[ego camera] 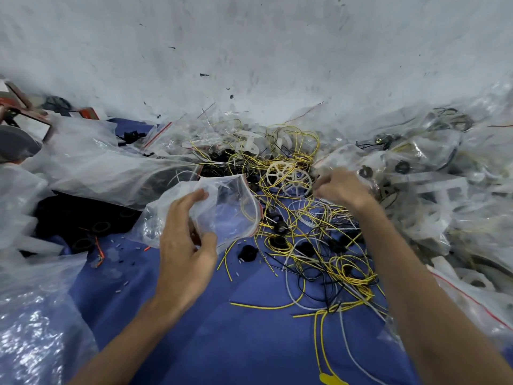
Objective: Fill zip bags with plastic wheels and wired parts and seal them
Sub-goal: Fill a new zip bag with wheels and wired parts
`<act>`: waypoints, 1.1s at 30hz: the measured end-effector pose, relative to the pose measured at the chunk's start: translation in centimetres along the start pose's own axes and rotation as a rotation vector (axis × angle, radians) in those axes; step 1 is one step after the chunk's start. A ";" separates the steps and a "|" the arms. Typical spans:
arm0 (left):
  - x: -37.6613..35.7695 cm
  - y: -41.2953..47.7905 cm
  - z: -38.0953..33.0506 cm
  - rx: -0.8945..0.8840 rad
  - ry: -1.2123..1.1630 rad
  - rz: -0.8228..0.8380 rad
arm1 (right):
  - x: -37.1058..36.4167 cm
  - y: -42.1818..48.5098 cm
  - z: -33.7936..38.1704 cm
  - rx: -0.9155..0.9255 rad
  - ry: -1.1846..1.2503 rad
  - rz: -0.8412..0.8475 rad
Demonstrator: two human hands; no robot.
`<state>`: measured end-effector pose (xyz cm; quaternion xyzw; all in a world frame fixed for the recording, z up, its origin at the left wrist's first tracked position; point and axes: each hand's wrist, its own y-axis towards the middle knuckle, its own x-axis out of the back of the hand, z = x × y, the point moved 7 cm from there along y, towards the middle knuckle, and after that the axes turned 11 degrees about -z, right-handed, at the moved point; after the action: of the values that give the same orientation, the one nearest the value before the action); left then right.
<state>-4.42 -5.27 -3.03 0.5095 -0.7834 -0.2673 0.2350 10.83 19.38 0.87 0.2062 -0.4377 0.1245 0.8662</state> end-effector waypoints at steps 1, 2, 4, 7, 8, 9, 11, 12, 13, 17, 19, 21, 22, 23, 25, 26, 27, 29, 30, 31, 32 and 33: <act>0.2 0.0 0.1 -0.001 0.009 -0.010 | -2.1 -0.1 -0.4 0.002 -0.115 0.108; 0.2 0.0 0.1 0.000 0.016 -0.019 | -4.0 -0.3 -1.1 0.003 -0.215 0.186; 0.4 0.1 0.1 0.001 0.018 -0.035 | -6.0 -0.6 -1.9 0.025 -0.355 0.160; 0.5 0.2 -0.3 -0.012 0.038 -0.050 | -6.3 -0.7 -1.5 0.146 -0.519 -0.056; 0.4 0.2 -0.5 -0.017 0.044 -0.048 | -6.4 -0.8 -1.3 0.198 -0.564 -0.093; 0.4 0.1 -0.6 -0.020 0.047 -0.041 | -6.6 -1.1 -1.2 0.244 -0.620 -0.109; 0.5 0.0 -0.7 -0.024 0.049 -0.034 | -7.3 -1.4 -1.1 0.299 -0.765 -0.090; 0.4 0.0 -0.7 -0.024 0.053 -0.032 | -7.5 -1.5 -1.1 0.309 -0.842 -0.062; 0.4 -0.1 -0.6 -0.023 0.056 -0.030 | -7.8 -1.4 -1.1 0.323 -0.911 -0.039; 0.5 0.0 -0.6 -0.016 0.032 -0.037 | -6.8 -1.0 1.0 0.382 -0.967 -0.132; 0.7 0.1 -0.7 -0.019 0.013 -0.048 | -4.5 -0.5 2.3 0.375 -0.835 -0.278; 0.7 0.3 -0.5 -0.008 0.004 -0.051 | -1.6 0.1 3.2 0.382 -0.612 -0.421; 0.7 0.3 -0.5 -0.004 0.003 -0.049 | -0.3 0.5 3.4 0.380 -0.496 -0.452; 0.6 0.3 -0.6 -0.008 0.003 -0.047 | 0.6 1.1 3.5 0.360 -0.388 -0.435; 0.6 0.2 -0.8 -0.019 0.006 -0.048 | 1.5 2.2 3.0 0.251 -0.145 -0.311; 0.7 0.3 -0.7 -0.016 0.010 -0.051 | 1.6 2.6 2.3 0.144 0.041 -0.259; 0.7 0.3 -0.6 -0.010 0.013 -0.052 | 1.7 3.0 1.4 0.020 0.258 -0.232; 0.7 0.3 -0.5 -0.005 0.009 -0.054 | 2.2 3.6 -0.3 -0.169 0.559 -0.292; 0.7 0.3 -0.5 -0.009 0.002 -0.055 | 2.6 3.9 -1.4 -0.235 0.664 -0.356; 0.7 0.3 -0.4 -0.011 -0.003 -0.058 | 3.1 4.0 -2.3 -0.300 0.745 -0.429; 0.7 0.3 -0.4 -0.008 -0.008 -0.059 | 3.6 4.0 -3.3 -0.365 0.764 -0.499; 0.7 0.3 -0.3 -0.002 -0.013 -0.059 | 4.2 3.8 -4.0 -0.376 0.649 -0.582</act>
<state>-4.66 -5.83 -2.58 0.5305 -0.7693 -0.2781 0.2223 14.66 24.78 3.10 0.1104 -0.0832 -0.1468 0.9795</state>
